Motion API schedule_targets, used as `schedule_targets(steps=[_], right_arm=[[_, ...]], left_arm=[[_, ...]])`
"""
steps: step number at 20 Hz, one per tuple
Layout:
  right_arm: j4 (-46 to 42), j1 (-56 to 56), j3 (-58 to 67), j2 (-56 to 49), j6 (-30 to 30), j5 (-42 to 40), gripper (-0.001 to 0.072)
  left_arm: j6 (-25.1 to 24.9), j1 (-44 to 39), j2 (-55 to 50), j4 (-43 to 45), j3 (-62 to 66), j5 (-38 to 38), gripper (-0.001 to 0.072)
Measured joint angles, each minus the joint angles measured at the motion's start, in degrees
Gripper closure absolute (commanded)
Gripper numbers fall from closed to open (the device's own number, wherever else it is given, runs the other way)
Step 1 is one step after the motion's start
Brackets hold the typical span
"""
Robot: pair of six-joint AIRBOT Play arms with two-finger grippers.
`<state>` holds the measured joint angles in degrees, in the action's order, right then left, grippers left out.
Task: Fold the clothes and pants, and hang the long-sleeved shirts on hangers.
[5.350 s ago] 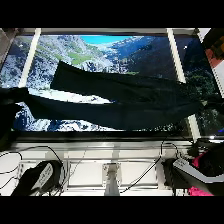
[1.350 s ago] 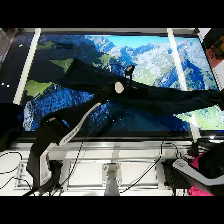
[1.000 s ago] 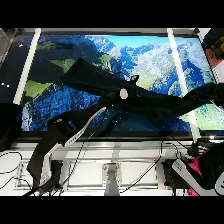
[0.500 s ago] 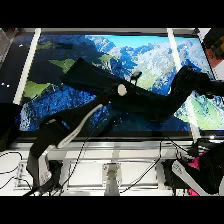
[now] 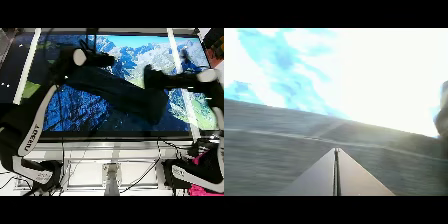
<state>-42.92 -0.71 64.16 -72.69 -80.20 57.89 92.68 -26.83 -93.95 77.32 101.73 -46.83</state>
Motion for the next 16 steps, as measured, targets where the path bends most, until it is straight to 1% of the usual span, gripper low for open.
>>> schedule_targets(steps=[1,2,4,5,6,7,8,9,10,13,16], right_arm=[[0.9,-3.4,0.3,-2.8,-0.5,-1.9,0.0678],[1.3,-6.5,0.8,-5.7,-1.1,-3.7,0.0570],[2.6,-11.1,2.0,-9.9,-2.1,-5.5,0.0147],[2.6,-12.5,2.7,-11.1,-2.5,-5.8,0.0076],[2.4,-13.4,3.7,-12.1,-2.9,-6.3,0.0077],[2.1,-13.8,5.0,-12.7,-3.2,-6.3,0.0101],[1.4,-13.8,7.0,-13.2,-3.3,-5.5,0.0282],[0.4,-13.5,9.3,-13.5,-3.5,-3.9,0.0677],[-0.8,-12.9,12.2,-13.7,-3.6,-1.9,0.0694],[-8.1,-9.8,20.2,-13.6,-3.9,4.4,0.0692],[-15.5,-5.1,21.8,-10.7,-3.8,8.8,0.0694]], left_arm=[[0.1,0.9,0.5,0.4,0.0,-0.7,0.0698],[0.2,1.6,0.9,0.6,0.0,-1.1,0.0698],[0.4,2.7,1.4,1.4,0.0,-2.0,0.0698],[0.4,3.1,1.6,1.6,0.0,-2.2,0.0698],[0.4,3.3,1.8,1.5,0.0,-2.3,0.0698],[0.4,3.5,1.9,1.6,0.0,-2.6,0.0698],[0.4,3.7,2.1,1.8,0.0,-2.7,0.0698],[0.4,3.7,2.2,1.8,0.0,-2.7,0.0698],[0.5,3.8,2.3,1.8,0.0,-2.8,0.0698],[0.5,4.0,2.8,1.9,0.0,-2.9,0.0698],[0.0,4.4,4.0,2.0,0.0,-3.6,0.0699]])
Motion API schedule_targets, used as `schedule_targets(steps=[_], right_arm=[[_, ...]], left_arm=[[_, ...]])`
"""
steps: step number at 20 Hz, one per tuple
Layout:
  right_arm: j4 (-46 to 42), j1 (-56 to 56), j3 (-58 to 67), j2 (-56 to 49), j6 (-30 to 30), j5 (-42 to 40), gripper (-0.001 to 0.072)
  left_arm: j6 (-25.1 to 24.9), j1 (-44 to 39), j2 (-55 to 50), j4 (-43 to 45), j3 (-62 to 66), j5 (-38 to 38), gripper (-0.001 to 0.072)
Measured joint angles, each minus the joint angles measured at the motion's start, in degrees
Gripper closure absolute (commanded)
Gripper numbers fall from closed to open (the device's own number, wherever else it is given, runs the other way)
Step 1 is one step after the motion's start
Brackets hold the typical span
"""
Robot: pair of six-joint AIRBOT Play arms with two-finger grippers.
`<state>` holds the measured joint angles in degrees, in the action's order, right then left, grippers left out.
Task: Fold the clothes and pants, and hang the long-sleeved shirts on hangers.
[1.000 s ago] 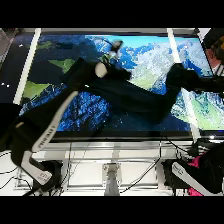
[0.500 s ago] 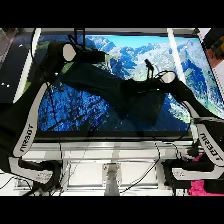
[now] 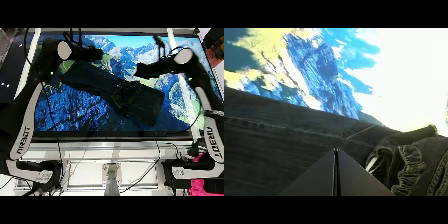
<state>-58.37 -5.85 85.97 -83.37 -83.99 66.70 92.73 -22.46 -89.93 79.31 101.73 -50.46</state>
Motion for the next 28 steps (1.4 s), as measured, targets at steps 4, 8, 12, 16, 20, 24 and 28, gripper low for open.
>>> schedule_targets(steps=[4,8,12,16,20,24,28], right_arm=[[-2.4,8.9,-16.2,11.6,2.0,0.4,0.0694],[8.7,18.2,-42.9,25.9,8.0,-3.3,0.0645],[14.6,23.5,-58.6,30.9,6.6,-9.0,0.0121],[14.1,25.0,-60.5,25.2,4.5,-10.2,0.0121],[15.8,25.3,-55.1,14.9,9.8,-8.1,0.0220],[21.8,24.5,-50.1,7.0,15.5,-6.8,0.0690],[23.6,25.5,-48.5,7.5,16.1,-5.8,0.0690]], left_arm=[[-2.3,1.1,2.4,0.5,0.0,-3.3,0.0699],[-5.4,1.4,4.2,0.6,0.0,-8.0,0.0699],[-6.4,1.5,5.3,0.6,0.0,-12.0,0.0699],[-6.9,1.5,5.8,0.6,0.0,-13.7,0.0698],[-7.0,1.5,5.9,0.6,0.0,-14.4,0.0699],[-7.0,1.5,5.8,0.6,0.0,-14.7,0.0699],[-7.0,1.5,4.5,0.3,0.0,-14.7,0.0698]])
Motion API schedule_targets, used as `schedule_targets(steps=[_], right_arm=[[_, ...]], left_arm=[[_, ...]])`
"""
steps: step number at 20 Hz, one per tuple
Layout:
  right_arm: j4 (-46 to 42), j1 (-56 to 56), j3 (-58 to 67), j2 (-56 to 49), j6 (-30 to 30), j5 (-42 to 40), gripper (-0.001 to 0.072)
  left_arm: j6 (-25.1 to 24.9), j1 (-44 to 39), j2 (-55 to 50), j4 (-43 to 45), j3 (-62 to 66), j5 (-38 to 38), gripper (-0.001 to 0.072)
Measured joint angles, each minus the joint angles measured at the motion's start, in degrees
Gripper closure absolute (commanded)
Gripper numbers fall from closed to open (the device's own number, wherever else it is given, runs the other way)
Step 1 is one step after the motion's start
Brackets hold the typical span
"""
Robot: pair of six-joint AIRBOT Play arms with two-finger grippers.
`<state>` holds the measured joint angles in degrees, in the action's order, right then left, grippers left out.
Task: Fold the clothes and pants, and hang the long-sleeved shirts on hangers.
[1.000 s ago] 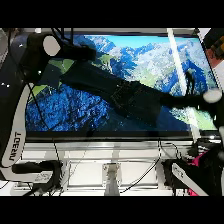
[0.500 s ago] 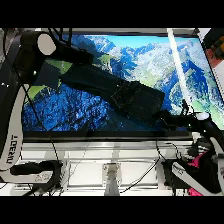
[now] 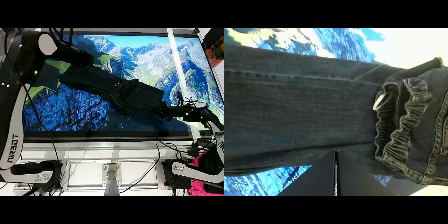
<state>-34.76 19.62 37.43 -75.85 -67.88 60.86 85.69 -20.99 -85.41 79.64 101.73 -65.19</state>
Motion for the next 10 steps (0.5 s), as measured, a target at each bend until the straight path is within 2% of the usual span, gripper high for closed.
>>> schedule_targets(steps=[2,5,10], right_arm=[[-1.5,2.7,0.3,3.4,-1.3,1.9,0.0691],[-5.3,9.6,0.7,10.9,-2.6,9.6,0.0691],[-11.3,16.6,5.4,22.7,-5.9,22.4,0.0691]], left_arm=[[0.0,-0.6,-2.0,-0.5,0.0,-0.8,0.0698],[0.4,-3.2,-6.8,-2.2,0.0,-2.0,0.0698],[0.4,-12.0,-17.2,-11.1,0.0,-0.3,0.0698]])
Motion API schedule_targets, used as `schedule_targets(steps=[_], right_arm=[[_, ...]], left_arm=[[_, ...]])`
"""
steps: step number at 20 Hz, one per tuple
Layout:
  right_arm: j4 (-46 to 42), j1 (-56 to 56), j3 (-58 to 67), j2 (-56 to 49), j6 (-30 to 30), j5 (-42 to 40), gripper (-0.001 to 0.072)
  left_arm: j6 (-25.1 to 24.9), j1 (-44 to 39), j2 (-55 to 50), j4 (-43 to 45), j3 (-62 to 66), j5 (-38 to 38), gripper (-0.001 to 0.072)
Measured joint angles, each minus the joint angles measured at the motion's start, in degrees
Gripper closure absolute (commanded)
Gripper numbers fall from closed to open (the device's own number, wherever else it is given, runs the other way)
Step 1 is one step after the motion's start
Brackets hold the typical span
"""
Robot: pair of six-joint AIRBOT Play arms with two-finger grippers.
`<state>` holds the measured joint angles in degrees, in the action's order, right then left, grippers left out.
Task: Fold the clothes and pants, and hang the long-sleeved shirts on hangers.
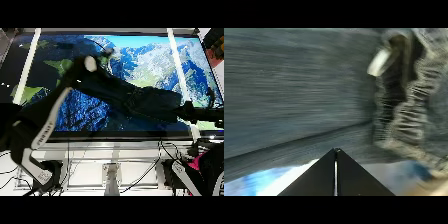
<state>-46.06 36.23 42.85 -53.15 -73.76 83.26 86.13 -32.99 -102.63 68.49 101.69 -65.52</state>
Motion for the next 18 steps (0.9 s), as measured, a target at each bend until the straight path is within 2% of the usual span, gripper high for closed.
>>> schedule_targets(steps=[3,6,9,14,16,18], right_arm=[[-2.1,-0.9,6.2,2.5,-0.7,6.5,0.0692],[-2.8,-2.8,14.0,3.2,-1.2,9.8,0.0693],[-3.4,-3.7,21.5,2.2,-1.5,10.1,0.0694],[-2.3,-7.2,30.5,-4.3,-1.6,8.5,0.0694],[-2.0,-11.6,32.4,-7.8,-1.6,7.7,0.0694],[-1.8,-16.9,33.6,-10.9,-1.7,6.4,0.0694]], left_arm=[[0.0,-6.4,-5.5,-4.8,0.0,3.0,0.0698],[0.0,-11.4,-8.5,-8.3,0.0,5.2,0.0699],[-1.0,-14.5,-9.7,-14.7,0.0,9.1,0.0699],[-7.0,-16.5,-10.1,-27.5,0.0,16.3,0.0702],[-7.2,-15.2,-8.8,-26.3,0.0,18.9,0.0701],[-3.9,-11.9,-6.1,-18.2,0.0,20.4,0.0701]])
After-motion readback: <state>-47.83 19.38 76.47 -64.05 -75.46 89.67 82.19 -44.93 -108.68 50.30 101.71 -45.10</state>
